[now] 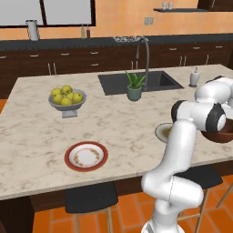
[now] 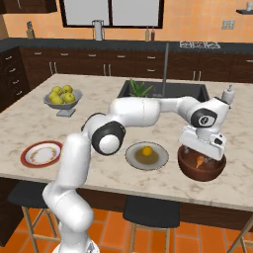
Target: Pick the chicken drumstick and lemon from their plates and place them in the bowl. Then put the bowl in the fridge.
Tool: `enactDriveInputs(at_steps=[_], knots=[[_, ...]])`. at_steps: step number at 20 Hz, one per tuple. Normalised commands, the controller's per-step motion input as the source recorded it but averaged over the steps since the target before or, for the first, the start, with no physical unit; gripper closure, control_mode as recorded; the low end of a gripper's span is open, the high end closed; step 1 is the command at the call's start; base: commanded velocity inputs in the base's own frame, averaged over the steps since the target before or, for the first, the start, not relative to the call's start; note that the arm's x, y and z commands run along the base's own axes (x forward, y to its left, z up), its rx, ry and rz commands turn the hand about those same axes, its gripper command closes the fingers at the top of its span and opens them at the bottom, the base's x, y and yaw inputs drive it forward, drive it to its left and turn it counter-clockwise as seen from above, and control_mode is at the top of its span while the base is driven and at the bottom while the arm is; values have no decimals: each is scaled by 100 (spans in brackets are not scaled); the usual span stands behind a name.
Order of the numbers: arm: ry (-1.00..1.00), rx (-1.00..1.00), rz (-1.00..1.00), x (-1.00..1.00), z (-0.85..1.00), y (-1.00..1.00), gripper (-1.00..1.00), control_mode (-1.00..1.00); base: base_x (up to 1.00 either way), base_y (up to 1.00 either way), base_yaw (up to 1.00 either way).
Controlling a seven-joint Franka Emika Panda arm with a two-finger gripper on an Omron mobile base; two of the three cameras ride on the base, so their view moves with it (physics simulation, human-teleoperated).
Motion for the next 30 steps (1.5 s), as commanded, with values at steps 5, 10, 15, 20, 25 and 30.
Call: enactDriveInputs(at_steps=[5, 10, 15, 20, 25, 30], knots=[[0, -4, -14, -44, 2, 100, -100, -100, 0, 0, 0], [-2, -13, -15, 12, 28, 100, -100, -100, 0, 0, 0], [0, -9, -3, 60, -7, 100, -100, -100, 0, 0, 0], [8, -1, 11, 82, -3, 47, -100, -100, 0, 0, 0], [13, 0, 14, 65, -9, 15, -100, -100, 0, 0, 0], [1, 0, 10, 18, -28, -2, -100, -100, 0, 0, 0]])
